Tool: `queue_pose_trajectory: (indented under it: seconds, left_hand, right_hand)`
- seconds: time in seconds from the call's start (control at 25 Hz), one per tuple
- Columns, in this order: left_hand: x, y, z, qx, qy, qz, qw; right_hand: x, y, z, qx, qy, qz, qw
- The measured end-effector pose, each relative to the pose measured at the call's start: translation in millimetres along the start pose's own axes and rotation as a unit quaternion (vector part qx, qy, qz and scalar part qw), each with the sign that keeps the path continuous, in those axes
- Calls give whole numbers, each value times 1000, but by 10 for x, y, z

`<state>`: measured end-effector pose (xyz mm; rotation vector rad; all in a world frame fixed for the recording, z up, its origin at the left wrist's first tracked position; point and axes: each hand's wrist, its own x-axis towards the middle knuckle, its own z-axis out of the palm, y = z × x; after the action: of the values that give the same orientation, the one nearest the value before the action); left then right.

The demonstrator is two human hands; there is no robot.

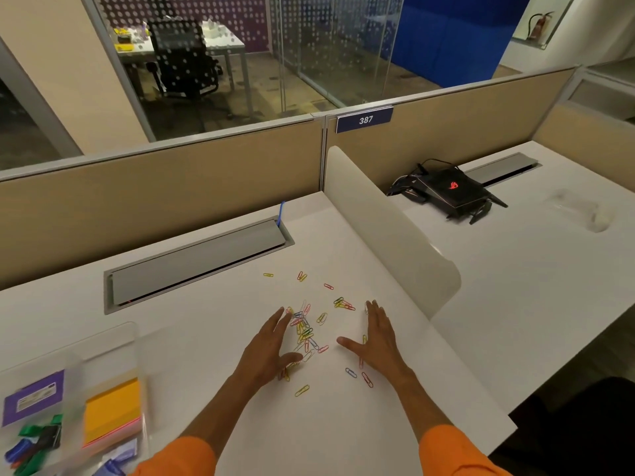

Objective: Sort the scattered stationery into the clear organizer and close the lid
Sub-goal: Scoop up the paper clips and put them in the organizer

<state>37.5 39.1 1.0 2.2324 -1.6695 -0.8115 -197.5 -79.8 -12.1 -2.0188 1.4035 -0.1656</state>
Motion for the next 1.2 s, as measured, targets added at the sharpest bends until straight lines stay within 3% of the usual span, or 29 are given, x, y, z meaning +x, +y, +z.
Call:
queue_pose_trajectory:
  seconds: [0.36,0.52,0.6,0.72,0.92,1.08,1.2]
  left_hand:
    - [448,-187,25,14,33,-2,999]
    - [643,-340,-17,-59,87,-13,994]
    - [728,-402,-38,-148,119,-35,981]
    - [831,-470,-71,-296,159,-80,939]
    - [960,-561,-110,-430,219,-92,871]
    - [1064,-612,-170,-638,206,-95,736]
    - [1081,-712,-187,-732,188,-91,649]
  right_hand:
    - [333,-122,205,-10,25,-49,998]
    - [490,-191,275,-35,19,-71,997]
    - [562,-214,307,-45,16,-88,995]
    - [679,-253,362,-65,13,-116,991]
    - [881,-334,426,-90,9,-153,984]
    - [1060,-437,456,-98,1,-179,979]
    - [1200,-538,490,-95,-13,-192,977]
